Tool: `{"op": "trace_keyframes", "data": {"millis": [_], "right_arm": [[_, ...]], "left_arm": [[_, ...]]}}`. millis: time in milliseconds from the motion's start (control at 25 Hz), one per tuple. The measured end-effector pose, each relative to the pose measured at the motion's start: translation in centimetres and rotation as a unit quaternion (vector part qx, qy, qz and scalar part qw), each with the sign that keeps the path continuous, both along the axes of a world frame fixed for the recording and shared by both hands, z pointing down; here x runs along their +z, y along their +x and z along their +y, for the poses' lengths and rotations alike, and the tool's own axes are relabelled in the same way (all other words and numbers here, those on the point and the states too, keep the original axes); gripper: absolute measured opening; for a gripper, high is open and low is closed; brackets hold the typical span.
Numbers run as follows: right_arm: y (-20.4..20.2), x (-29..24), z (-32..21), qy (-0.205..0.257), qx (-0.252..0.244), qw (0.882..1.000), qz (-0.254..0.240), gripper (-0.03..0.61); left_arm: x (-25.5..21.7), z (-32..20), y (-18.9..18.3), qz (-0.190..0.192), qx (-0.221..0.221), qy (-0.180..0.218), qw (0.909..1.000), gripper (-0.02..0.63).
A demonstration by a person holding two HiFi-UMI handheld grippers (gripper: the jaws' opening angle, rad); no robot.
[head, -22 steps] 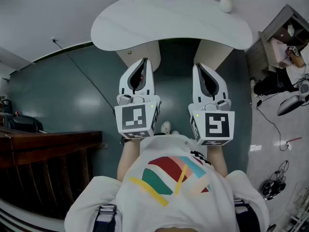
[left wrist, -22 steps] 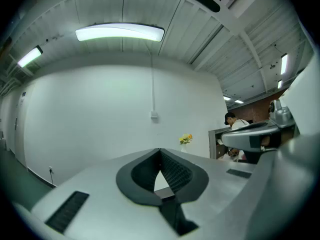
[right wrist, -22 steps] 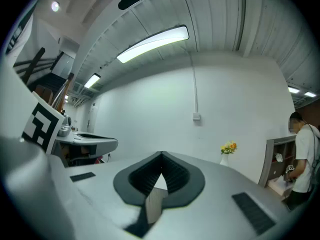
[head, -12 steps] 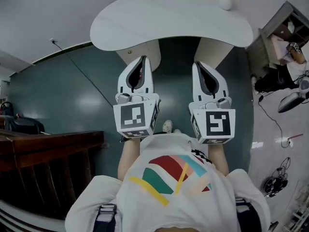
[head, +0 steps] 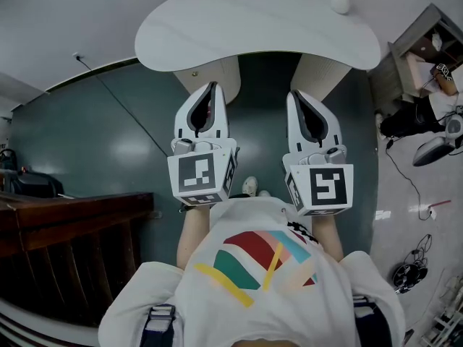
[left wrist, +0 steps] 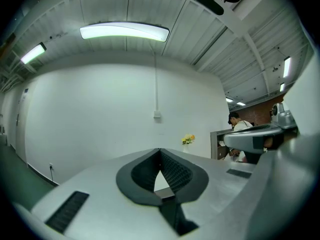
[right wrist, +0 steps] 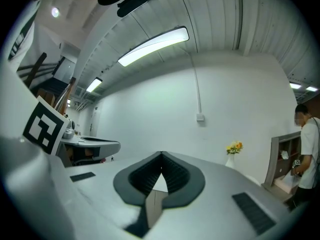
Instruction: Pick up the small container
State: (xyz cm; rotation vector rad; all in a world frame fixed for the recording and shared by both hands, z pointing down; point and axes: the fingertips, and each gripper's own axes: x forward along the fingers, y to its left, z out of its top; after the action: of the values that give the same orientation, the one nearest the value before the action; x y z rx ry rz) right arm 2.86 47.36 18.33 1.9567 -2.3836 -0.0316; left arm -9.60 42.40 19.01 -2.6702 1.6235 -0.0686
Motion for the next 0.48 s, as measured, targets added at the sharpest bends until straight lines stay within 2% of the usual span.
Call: {"op": "trace_keyframes", "data": {"millis": [480], "right_arm": [[-1.6, 0.5, -2.5, 0.001, 0.003, 1.0, 0.025, 0.011]], "left_arm": [[-0.2, -2.9, -2.2, 0.024, 0.003, 0.008, 0.9997, 0.018]]}}
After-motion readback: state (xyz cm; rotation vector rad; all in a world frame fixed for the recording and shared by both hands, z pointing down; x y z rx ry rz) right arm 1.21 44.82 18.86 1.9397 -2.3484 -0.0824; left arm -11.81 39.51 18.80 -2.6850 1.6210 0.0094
